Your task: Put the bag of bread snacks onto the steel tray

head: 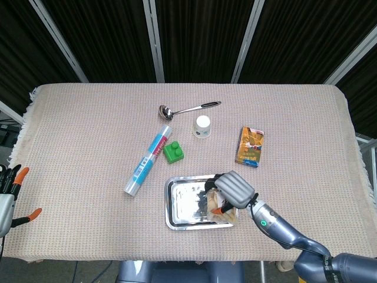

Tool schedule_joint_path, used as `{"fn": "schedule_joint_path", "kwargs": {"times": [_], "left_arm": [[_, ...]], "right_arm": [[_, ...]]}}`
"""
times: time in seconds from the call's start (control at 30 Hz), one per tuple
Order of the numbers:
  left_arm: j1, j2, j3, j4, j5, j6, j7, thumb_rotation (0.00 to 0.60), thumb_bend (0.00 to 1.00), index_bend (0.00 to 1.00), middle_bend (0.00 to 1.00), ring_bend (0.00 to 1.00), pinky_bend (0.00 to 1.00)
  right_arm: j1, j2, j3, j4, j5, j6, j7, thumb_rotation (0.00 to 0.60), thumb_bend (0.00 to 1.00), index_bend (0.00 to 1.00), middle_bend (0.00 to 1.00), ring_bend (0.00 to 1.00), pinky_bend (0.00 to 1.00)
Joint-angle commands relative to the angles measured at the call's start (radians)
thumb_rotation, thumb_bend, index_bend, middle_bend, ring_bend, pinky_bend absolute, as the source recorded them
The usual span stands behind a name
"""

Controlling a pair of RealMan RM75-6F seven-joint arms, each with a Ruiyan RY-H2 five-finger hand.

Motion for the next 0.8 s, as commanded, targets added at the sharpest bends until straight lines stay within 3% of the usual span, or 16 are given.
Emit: {"fn": "schedule_joint_path", "kwargs": {"times": [0.03, 0.17, 0.23, 0.33, 0.4, 0.47, 0.57, 0.7, 0.8], "left_arm": [[0.002, 0.002, 0.000, 0.003, -0.006, -0.001, -0.004, 0.536, 0.00, 0.07, 0.00, 0.00, 0.00], [0.005, 0.003, 0.002, 0.009, -0.011, -0.003, -0.010, 0.535, 0.00, 0.07, 0.00, 0.00, 0.00], [0.006, 0.003, 0.002, 0.011, -0.012, -0.004, -0.012, 0.535, 0.00, 0.07, 0.00, 0.00, 0.00], [0.006, 0.001, 0.002, 0.014, -0.014, -0.004, -0.016, 0.535, 0.00, 0.07, 0.00, 0.00, 0.00], [0.006, -0.001, 0.002, 0.015, -0.014, -0.005, -0.019, 0.534, 0.00, 0.07, 0.00, 0.00, 0.00], [0.007, -0.002, 0.002, 0.017, -0.013, -0.005, -0.021, 0.534, 0.00, 0.07, 0.00, 0.00, 0.00], [0.006, -0.003, 0.001, 0.020, -0.013, -0.004, -0.023, 0.536, 0.00, 0.07, 0.00, 0.00, 0.00], [0.003, -0.003, -0.002, 0.020, -0.009, -0.002, -0.025, 0.537, 0.00, 0.07, 0.00, 0.00, 0.00], [0.002, -0.006, -0.003, 0.021, -0.006, 0.000, -0.030, 0.535, 0.00, 0.07, 0.00, 0.00, 0.00]], "right_arm": [[0.044, -0.064, 0.018, 0.025, 0.040, -0.052, -0.024, 0.600, 0.11, 0.57, 0.50, 0.45, 0.68], [0.086, -0.128, 0.031, 0.075, 0.085, -0.092, -0.052, 0.600, 0.11, 0.53, 0.45, 0.39, 0.67], [0.099, -0.150, 0.034, 0.097, 0.102, -0.102, -0.072, 0.600, 0.11, 0.47, 0.40, 0.34, 0.62], [0.119, -0.174, 0.034, 0.121, 0.138, -0.128, -0.110, 0.600, 0.11, 0.28, 0.27, 0.20, 0.44], [0.126, -0.177, 0.034, 0.126, 0.164, -0.136, -0.132, 0.600, 0.10, 0.10, 0.12, 0.05, 0.27], [0.125, -0.167, 0.033, 0.125, 0.187, -0.132, -0.161, 0.600, 0.08, 0.02, 0.02, 0.00, 0.15], [0.113, -0.132, 0.030, 0.101, 0.218, -0.116, -0.188, 0.600, 0.06, 0.00, 0.00, 0.00, 0.04], [0.074, -0.059, 0.018, 0.045, 0.216, -0.058, -0.192, 0.600, 0.06, 0.00, 0.00, 0.00, 0.04], [0.027, -0.007, 0.009, 0.029, 0.209, 0.009, -0.178, 0.600, 0.06, 0.01, 0.01, 0.00, 0.12]]}}
